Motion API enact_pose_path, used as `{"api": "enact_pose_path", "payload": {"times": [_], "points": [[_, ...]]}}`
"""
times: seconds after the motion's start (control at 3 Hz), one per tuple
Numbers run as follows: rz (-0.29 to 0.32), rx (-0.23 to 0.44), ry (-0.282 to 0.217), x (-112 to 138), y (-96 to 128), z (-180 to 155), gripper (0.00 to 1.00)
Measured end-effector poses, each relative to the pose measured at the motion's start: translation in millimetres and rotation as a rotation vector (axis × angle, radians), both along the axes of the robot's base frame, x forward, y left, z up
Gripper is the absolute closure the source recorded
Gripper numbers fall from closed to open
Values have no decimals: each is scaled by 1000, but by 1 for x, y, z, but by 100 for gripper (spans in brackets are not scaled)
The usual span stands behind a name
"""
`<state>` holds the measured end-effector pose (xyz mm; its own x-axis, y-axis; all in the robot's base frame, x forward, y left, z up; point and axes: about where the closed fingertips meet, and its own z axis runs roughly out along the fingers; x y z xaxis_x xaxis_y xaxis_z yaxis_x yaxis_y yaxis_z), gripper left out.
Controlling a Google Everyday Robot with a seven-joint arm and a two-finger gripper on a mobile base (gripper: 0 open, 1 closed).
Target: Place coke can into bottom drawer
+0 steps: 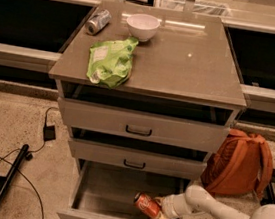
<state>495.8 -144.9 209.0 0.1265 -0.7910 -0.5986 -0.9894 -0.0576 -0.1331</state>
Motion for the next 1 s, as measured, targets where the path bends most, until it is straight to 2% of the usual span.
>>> {"api": "enact_pose_path", "payload": {"times": [0.33, 0.67, 1.0], "points": [[-4, 2, 4, 0, 1, 0, 12], [-4, 2, 4, 0, 1, 0, 0], [-4, 2, 4, 0, 1, 0, 0]]}}
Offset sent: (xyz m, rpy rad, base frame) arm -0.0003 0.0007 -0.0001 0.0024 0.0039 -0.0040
